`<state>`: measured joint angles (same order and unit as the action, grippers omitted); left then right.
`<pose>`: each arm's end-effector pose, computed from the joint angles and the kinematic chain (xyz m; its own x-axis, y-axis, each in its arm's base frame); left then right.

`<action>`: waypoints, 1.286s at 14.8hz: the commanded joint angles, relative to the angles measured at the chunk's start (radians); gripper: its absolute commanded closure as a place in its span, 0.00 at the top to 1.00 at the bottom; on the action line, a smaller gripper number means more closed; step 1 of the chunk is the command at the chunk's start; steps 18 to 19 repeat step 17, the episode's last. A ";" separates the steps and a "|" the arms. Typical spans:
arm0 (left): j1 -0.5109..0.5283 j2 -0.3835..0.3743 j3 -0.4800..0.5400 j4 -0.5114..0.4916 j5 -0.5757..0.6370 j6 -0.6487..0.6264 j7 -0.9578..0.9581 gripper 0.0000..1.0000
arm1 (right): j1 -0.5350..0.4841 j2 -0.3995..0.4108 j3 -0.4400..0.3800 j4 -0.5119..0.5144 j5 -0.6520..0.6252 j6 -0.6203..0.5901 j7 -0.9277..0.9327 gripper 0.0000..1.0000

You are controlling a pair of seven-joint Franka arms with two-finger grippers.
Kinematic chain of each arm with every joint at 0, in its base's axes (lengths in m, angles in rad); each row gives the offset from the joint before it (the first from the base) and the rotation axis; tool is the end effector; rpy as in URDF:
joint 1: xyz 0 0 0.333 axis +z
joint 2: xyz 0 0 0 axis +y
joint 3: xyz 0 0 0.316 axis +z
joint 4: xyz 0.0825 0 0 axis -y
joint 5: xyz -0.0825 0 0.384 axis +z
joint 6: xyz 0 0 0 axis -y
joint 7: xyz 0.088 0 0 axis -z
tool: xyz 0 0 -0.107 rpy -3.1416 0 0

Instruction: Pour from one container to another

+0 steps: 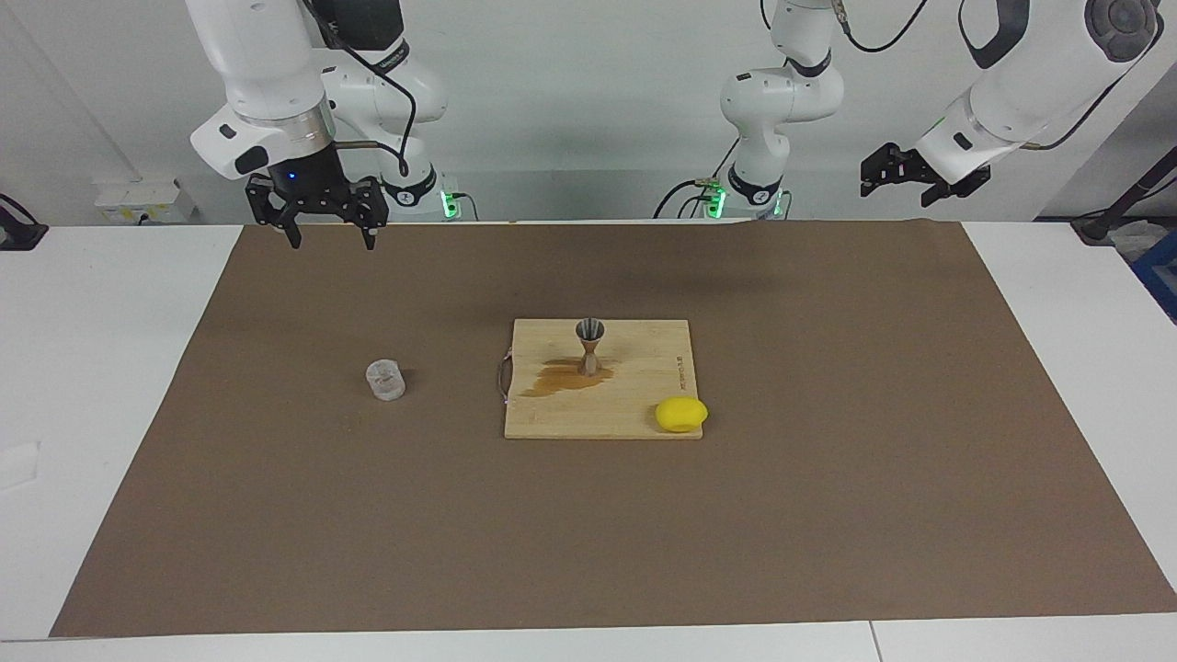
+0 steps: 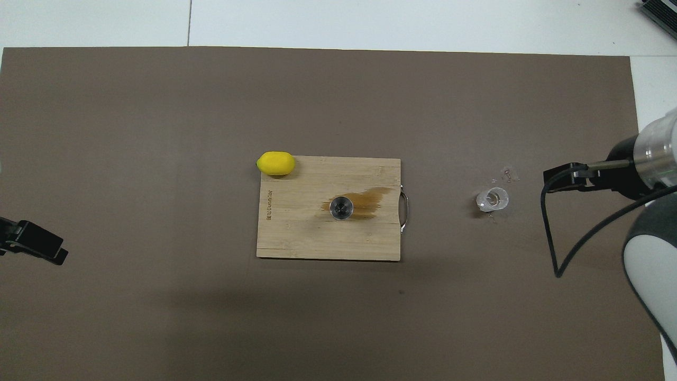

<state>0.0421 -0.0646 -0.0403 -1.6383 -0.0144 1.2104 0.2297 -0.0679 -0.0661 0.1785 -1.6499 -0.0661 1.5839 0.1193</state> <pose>0.4904 -0.0017 0.6037 0.9106 -0.2300 -0.3434 -0.2109 -0.9731 0.0924 0.5320 0.0553 0.6240 0.9999 -0.0079 0.0083 -0.0085 -0.9970 0.0773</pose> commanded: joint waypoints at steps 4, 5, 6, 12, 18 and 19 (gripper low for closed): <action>-0.011 -0.027 0.007 -0.029 0.014 0.003 -0.013 1.00 | 0.103 0.006 -0.110 0.044 0.017 -0.034 -0.017 0.99; -0.011 -0.029 0.005 -0.029 0.014 0.003 -0.013 1.00 | 0.106 0.021 -0.108 0.074 0.017 -0.057 -0.015 0.99; -0.011 -0.027 0.007 -0.029 0.014 0.003 -0.013 1.00 | 0.115 0.037 -0.116 0.091 0.020 -0.062 -0.017 0.99; -0.011 -0.027 0.007 -0.029 0.014 0.003 -0.013 1.00 | 0.128 0.025 -0.152 0.047 0.055 -0.062 -0.018 0.98; -0.011 -0.027 0.007 -0.029 0.014 0.003 -0.013 1.00 | 0.125 0.015 -0.156 0.018 0.066 -0.036 -0.024 0.99; -0.011 -0.027 0.007 -0.029 0.014 0.003 -0.013 1.00 | 0.125 0.015 -0.156 0.018 0.066 -0.036 -0.024 0.99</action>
